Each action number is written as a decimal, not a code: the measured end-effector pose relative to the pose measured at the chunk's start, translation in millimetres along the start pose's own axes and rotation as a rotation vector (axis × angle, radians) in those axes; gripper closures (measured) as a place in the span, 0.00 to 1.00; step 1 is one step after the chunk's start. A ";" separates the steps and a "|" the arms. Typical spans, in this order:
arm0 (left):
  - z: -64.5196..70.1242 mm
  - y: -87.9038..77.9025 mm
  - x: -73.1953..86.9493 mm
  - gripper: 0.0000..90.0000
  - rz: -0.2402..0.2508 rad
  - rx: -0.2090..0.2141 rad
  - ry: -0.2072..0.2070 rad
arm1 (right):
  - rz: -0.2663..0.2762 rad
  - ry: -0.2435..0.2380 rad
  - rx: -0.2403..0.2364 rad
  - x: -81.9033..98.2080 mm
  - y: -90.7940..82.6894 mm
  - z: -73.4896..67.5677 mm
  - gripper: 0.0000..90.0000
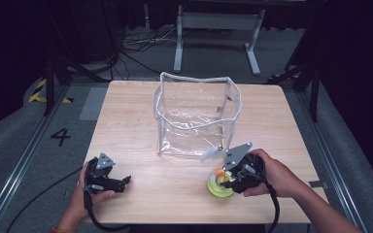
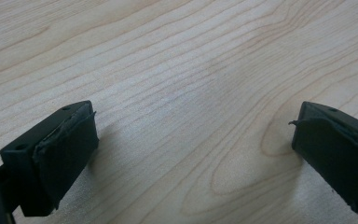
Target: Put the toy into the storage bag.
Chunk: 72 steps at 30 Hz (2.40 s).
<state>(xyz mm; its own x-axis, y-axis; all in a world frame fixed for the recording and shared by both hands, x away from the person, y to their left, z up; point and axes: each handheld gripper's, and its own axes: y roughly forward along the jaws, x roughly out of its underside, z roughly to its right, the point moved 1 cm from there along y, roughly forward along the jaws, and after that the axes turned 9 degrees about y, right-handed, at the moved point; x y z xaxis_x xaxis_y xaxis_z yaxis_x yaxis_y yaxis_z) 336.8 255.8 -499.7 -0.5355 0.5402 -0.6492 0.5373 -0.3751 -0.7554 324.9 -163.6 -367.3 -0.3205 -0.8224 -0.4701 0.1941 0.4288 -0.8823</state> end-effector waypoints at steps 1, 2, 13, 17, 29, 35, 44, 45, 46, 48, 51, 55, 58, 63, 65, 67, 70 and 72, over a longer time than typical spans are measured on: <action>0.0 0.0 0.0 0.01 0.000 0.000 0.000 | -0.003 0.001 -0.005 -1.7 -0.2 -0.1 0.63; 0.0 0.1 0.0 0.01 0.001 0.001 0.000 | -0.005 -0.008 -0.005 -2.9 -0.7 -0.5 0.66; 0.0 0.0 0.0 0.01 0.000 0.000 0.000 | 0.026 -0.003 -0.040 -11.3 -10.7 -0.5 0.89; -0.1 0.1 0.0 0.01 0.001 0.001 0.000 | 0.031 -0.017 -0.057 -14.3 -13.6 -1.9 0.92; 0.0 0.0 0.0 0.01 -0.001 0.000 0.000 | 0.015 -0.031 -0.049 -20.1 -32.5 -4.6 0.99; -0.1 0.1 0.0 0.01 0.000 0.001 0.000 | 0.042 -0.032 -0.056 -16.9 -38.6 -4.8 0.99; -0.1 0.1 0.0 0.01 0.000 0.001 0.000 | 0.048 -0.029 -0.006 -4.7 -62.6 -3.4 0.99; 0.0 0.0 0.0 0.01 -0.001 0.000 0.000 | 0.051 -0.026 0.004 -3.3 -64.9 -2.3 0.99; -0.1 0.1 0.0 0.01 0.000 0.001 0.000 | 0.049 -0.014 0.022 -0.8 -69.4 -0.3 0.99; 0.0 0.0 0.0 0.01 0.000 0.000 0.000 | 0.047 -0.004 0.040 3.8 -77.1 4.0 0.99; 0.0 0.0 0.0 0.01 0.000 0.000 0.000 | 0.040 0.022 0.075 10.2 -88.0 10.4 0.99; 0.0 0.0 0.0 0.01 0.000 0.000 0.000 | 0.041 0.053 0.111 18.2 -102.6 19.7 0.99; 0.0 0.0 0.0 0.01 0.000 0.000 0.000 | 0.044 0.075 0.142 23.5 -112.6 26.2 0.99; -0.1 0.0 0.0 0.01 0.000 0.000 0.000 | 0.043 0.102 0.173 29.5 -126.1 37.6 0.99; -0.1 0.0 0.0 0.01 -0.001 0.000 0.000 | 0.044 0.109 0.183 29.7 -128.7 39.8 0.99; 0.0 0.0 0.0 0.01 -0.001 0.000 0.000 | 0.050 0.118 0.204 29.0 -137.6 47.7 0.99; -0.1 0.0 0.0 0.01 -0.001 0.000 0.000 | 0.059 0.127 0.211 27.7 -142.8 53.1 0.99; -0.1 0.0 0.0 0.01 -0.001 0.000 0.000 | 0.063 0.137 0.222 25.5 -148.0 59.4 0.99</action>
<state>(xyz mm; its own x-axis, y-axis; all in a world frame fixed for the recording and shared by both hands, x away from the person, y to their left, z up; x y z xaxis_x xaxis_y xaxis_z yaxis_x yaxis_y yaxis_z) 336.8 255.8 -499.7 -0.5356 0.5407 -0.6487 0.5368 -0.3750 -0.7558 343.1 -270.2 -247.3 -0.4211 -0.7315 -0.5362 0.4116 0.3727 -0.8317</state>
